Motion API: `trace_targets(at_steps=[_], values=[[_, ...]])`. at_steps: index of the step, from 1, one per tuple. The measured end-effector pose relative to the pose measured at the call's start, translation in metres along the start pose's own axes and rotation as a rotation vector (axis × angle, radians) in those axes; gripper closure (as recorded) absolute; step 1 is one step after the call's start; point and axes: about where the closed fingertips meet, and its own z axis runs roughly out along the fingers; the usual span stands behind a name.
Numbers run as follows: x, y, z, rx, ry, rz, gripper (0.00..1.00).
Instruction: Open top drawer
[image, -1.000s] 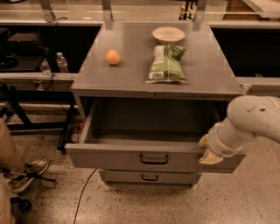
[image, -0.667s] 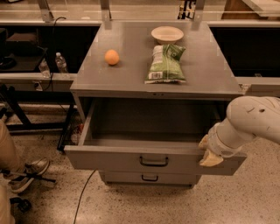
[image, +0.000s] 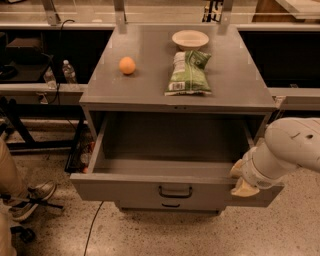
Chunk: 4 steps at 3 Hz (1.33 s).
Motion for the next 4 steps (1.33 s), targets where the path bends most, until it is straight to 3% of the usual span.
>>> trace_targets(at_steps=[1, 2, 4], values=[[-0.001, 0.000, -0.001, 0.000, 0.001, -0.002, 0.20], [-0.001, 0.001, -0.001, 0.001, 0.002, -0.003, 0.00], [0.008, -0.005, -0.014, 0.017, -0.033, -0.005, 0.00]])
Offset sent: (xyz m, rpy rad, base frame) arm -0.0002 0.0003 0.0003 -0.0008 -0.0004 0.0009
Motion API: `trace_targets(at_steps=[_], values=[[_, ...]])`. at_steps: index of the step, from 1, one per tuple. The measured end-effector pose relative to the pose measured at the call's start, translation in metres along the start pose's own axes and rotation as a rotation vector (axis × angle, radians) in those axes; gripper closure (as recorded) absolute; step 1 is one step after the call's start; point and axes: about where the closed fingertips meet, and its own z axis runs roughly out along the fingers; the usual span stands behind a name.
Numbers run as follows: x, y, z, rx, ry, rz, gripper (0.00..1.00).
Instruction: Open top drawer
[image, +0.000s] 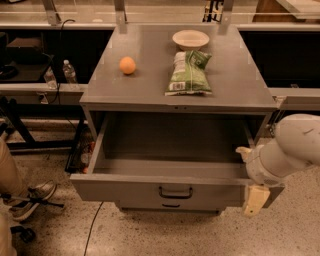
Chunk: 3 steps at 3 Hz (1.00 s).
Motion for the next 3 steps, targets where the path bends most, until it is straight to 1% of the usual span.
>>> trace_targets(at_steps=[1, 2, 3], values=[[0.032, -0.018, -0.041, 0.067, -0.052, 0.026, 0.00], [0.068, -0.033, -0.083, 0.149, -0.067, 0.077, 0.00], [0.105, -0.045, -0.112, 0.206, -0.070, 0.144, 0.00]])
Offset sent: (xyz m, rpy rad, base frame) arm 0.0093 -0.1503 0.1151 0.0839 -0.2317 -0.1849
